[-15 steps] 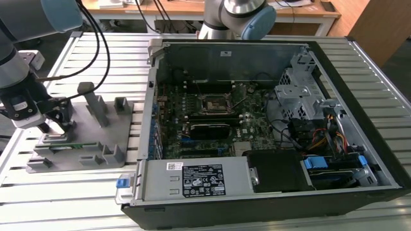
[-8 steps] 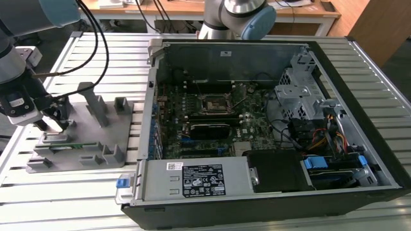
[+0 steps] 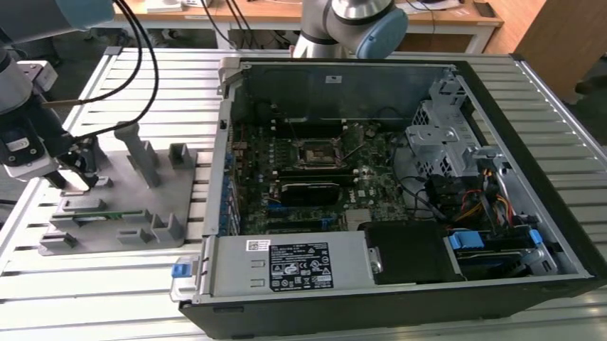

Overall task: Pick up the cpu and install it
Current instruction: 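Pick up the cpu and move it towards the insertion slot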

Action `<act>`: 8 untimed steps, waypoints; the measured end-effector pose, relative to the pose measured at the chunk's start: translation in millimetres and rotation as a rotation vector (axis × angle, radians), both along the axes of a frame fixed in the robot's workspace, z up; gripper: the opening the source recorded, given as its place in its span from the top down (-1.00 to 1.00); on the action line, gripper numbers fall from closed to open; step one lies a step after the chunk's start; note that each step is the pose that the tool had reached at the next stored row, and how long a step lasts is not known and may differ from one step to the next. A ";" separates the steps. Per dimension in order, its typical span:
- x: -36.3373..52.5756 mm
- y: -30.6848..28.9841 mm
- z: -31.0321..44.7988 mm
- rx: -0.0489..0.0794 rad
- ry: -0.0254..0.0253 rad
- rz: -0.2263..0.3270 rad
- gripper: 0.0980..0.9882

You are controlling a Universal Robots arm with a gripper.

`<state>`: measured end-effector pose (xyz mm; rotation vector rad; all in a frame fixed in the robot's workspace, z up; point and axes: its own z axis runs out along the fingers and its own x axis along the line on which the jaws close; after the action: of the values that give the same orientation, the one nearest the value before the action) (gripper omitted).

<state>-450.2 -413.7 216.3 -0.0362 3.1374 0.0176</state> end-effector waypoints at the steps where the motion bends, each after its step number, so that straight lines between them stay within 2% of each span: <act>1: 0.0 0.0 1.2 0.000 -0.0001 0.000 0.04; 8: 0.0 0.0 6.8 0.000 -0.0004 0.000 0.04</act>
<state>-450.1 -413.6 223.1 -0.0362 3.1370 0.0179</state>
